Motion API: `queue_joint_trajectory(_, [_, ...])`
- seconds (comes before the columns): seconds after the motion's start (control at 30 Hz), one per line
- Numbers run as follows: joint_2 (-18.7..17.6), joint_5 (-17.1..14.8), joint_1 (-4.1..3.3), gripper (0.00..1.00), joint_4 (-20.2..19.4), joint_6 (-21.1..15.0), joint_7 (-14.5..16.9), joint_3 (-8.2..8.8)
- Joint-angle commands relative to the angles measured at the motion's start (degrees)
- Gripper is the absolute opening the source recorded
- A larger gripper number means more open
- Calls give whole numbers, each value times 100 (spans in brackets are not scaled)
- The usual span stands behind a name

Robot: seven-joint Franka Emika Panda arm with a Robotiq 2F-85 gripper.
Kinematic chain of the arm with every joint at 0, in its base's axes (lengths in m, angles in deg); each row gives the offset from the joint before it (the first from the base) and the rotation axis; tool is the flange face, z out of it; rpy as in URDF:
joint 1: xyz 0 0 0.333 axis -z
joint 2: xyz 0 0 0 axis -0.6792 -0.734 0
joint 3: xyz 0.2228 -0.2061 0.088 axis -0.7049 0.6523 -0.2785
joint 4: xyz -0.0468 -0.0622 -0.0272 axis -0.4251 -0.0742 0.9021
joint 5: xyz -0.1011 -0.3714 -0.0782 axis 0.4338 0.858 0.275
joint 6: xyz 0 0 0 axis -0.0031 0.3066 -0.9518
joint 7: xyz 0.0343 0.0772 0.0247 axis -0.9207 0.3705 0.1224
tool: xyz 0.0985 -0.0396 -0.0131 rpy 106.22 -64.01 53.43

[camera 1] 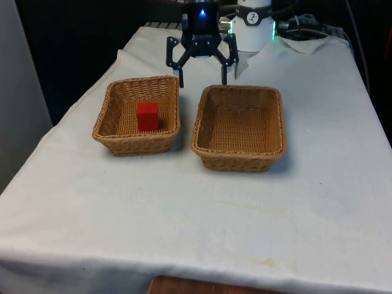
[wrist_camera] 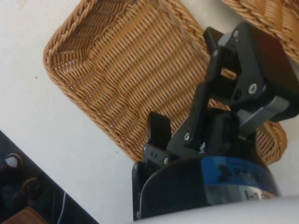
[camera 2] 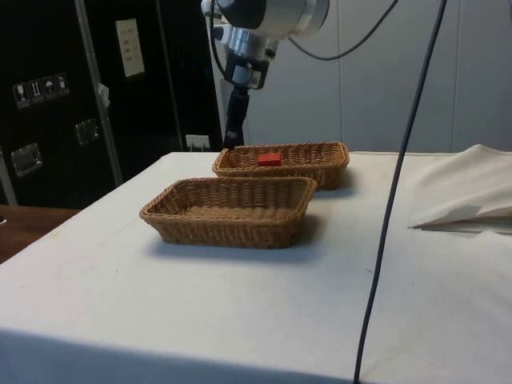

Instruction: Pick up the red cube and place it into the right basket.

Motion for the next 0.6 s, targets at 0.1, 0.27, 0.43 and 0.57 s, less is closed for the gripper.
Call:
queue_joint_trajectory(0.1, [6, 0, 6, 100, 11, 0, -143, 0])
queue_joint_trajectory(0.27, [-29, 97, -23, 100, 23, -52, -435, 63])
queue_joint_trajectory(0.43, [-69, 115, -40, 100, 69, -80, -567, 40])
queue_joint_trajectory(0.57, [-34, 80, 0, 100, 74, -46, -533, 6])
